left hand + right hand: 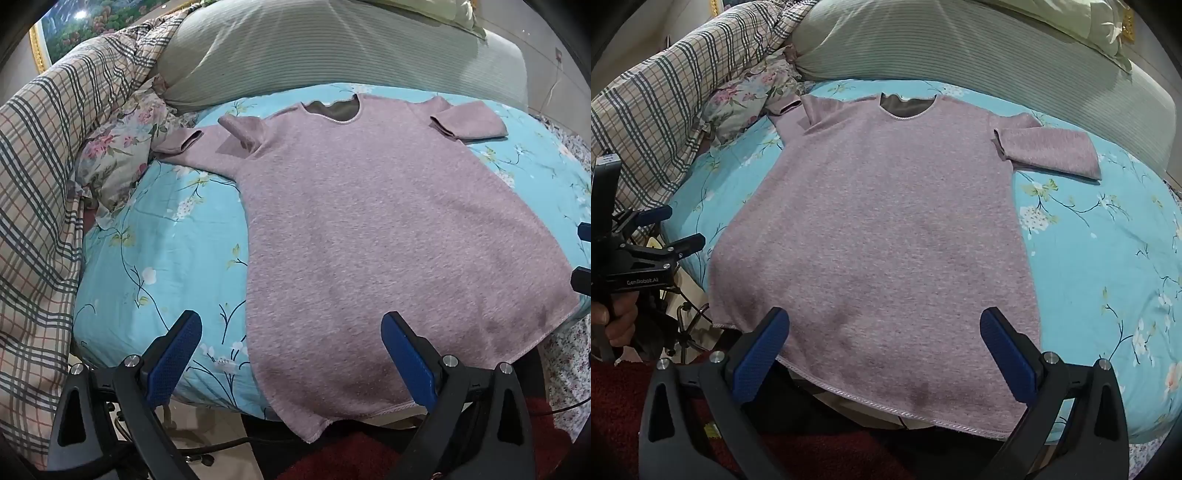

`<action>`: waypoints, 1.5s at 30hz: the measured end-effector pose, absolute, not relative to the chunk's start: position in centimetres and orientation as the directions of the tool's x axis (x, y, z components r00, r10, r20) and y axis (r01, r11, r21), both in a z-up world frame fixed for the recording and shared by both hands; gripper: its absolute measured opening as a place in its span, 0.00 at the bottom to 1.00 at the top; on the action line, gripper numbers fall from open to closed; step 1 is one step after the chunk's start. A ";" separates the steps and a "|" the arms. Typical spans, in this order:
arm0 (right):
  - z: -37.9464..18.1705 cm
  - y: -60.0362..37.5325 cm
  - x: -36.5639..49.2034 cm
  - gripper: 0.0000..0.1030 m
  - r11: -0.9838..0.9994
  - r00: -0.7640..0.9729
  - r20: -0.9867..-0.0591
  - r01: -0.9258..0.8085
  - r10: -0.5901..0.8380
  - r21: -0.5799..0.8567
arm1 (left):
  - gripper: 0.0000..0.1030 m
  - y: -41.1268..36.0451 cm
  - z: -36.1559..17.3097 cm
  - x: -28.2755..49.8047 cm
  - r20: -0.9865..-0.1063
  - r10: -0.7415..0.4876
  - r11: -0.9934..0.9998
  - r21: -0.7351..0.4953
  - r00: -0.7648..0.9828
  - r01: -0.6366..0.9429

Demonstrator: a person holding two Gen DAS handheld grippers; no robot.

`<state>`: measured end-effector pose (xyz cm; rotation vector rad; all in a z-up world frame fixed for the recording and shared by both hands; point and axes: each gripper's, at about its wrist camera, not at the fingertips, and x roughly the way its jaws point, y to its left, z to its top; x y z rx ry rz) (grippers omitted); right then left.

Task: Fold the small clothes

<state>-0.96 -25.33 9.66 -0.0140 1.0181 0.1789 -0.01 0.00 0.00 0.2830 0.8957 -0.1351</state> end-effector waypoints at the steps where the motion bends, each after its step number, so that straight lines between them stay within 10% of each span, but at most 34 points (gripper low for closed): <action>1: 9.7 -25.3 -1.0 1.00 0.985 0.512 -0.847 -0.156 0.144 0.073 | 0.95 0.0 0.0 0.0 -0.785 0.003 0.954 0.187 0.619 0.233; 45: 8.0 -24.3 0.0 1.00 0.984 0.502 -0.849 -0.148 0.165 0.103 | 0.95 0.1 -0.8 1.2 -0.777 -0.018 0.954 0.174 0.629 0.242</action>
